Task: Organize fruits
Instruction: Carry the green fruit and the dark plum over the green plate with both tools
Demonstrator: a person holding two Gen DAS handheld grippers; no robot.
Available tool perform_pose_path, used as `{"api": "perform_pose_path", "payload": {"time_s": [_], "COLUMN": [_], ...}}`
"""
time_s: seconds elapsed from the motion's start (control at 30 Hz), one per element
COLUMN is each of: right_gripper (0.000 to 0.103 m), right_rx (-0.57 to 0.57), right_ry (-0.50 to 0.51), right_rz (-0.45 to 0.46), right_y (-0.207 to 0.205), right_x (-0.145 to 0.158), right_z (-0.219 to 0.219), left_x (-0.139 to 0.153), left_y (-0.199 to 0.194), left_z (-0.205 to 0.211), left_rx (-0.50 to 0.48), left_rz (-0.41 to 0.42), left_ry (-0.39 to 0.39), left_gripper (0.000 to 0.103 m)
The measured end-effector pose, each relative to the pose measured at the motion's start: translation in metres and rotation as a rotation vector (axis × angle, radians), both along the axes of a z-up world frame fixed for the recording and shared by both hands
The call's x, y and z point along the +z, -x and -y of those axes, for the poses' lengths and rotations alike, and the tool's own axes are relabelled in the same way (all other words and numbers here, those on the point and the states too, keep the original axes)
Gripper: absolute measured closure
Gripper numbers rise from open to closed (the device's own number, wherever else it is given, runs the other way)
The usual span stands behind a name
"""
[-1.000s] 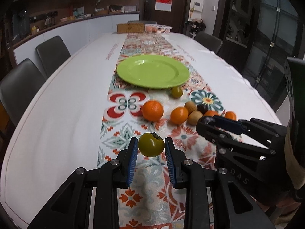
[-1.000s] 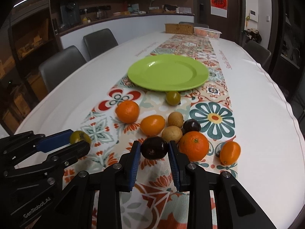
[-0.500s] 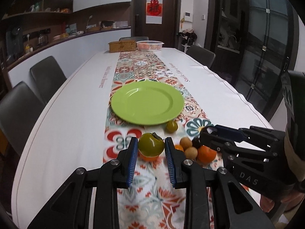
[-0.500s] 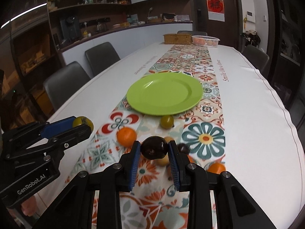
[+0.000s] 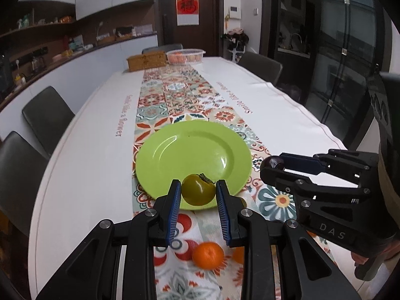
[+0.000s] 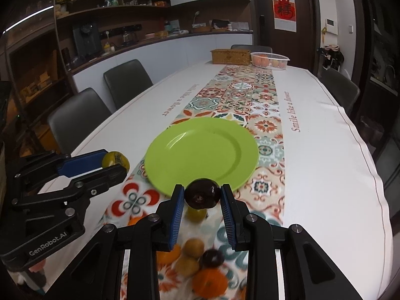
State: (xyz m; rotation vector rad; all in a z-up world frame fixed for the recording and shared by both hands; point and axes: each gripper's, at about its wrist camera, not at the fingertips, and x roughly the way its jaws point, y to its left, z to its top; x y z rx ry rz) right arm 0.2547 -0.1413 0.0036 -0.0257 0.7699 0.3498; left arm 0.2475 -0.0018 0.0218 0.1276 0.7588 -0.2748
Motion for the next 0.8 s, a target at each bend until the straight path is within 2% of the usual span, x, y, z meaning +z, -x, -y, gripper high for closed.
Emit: {"api": "perform_pose_path", "payload": {"time_s": [0.37, 0.6, 0.8], "right_gripper": [0.072, 0.072, 0.072], "right_rx": [0.051, 0.061, 0.050], "right_ry": [0.029, 0.076, 0.082], "right_rz": [-0.138, -0.197, -0.207], "right_y": [-0.070, -0.091, -0.096], "right_x": [-0.026, -0.047, -0.052], "right_z": [-0.012, -0.017, -0.016], "left_x": [-0.036, -0.055, -0.059], "left_y": [-0.065, -0.090, -0.094], "left_z": [-0.009, -0.007, -0.007], "left_rx": [0.019, 0.020, 0.021], "left_rz": [-0.139, -0.193, -0.210], "left_ry": [0.035, 0.021, 0.021], "left_gripper": [0.074, 0.074, 0.072]}}
